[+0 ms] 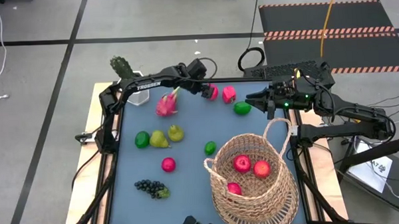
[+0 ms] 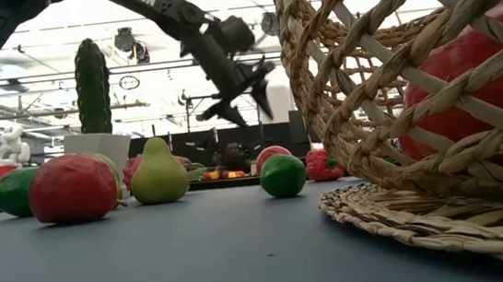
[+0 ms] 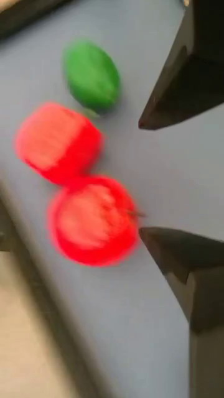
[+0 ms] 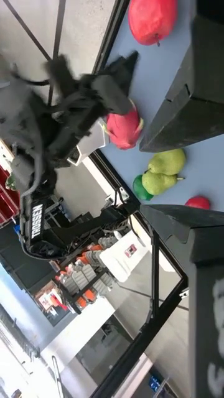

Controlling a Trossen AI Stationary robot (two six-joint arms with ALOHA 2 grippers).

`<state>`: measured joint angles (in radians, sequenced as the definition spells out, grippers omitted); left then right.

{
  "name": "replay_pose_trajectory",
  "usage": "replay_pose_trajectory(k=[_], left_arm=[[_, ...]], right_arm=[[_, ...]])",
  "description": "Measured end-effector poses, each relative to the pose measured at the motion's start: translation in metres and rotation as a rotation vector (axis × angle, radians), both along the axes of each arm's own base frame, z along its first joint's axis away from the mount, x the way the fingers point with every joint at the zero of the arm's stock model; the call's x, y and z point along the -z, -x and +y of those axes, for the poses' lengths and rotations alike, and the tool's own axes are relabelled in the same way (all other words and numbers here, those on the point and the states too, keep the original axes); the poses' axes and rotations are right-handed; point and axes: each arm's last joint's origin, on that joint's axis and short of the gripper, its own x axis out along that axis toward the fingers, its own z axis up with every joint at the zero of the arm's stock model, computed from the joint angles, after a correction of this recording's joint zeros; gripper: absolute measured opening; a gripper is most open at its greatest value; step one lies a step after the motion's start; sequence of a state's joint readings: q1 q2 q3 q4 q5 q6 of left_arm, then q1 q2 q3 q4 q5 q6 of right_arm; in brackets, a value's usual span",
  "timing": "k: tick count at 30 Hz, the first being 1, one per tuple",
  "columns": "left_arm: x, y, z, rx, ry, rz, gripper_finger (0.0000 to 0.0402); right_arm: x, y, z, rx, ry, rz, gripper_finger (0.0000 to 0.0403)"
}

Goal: Build produce basket
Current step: Put the red apple into the brown basket

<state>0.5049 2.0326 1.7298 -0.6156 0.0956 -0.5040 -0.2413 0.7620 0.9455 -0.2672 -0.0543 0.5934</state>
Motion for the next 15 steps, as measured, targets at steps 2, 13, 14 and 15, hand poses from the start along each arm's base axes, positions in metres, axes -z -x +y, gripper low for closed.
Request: replay_pose_trajectory(k=[2,13,14,15], left_arm=[[-0.016,-0.005,0.005,-0.021,-0.069,-0.033,0.0306],[-0.012,-0.009,0.049,-0.158,-0.027,-0.007,0.0392],[-0.009,-0.01,0.049,-0.138,-0.031,0.0,0.0393],[-0.007,-0.011,0.048,-0.116,-0.031,0.007,0.0396]], right_arm=[[0.0,0.0,0.0,0.0,-0.001,0.0,0.0139],[0.003,-0.005,-0.001,0.0,-0.008,0.021,0.0139],[0.003,-0.005,-0.001,-0.001,-0.015,0.024,0.0139],[0.003,-0.005,-0.001,0.0,-0.021,0.022,0.0139]])
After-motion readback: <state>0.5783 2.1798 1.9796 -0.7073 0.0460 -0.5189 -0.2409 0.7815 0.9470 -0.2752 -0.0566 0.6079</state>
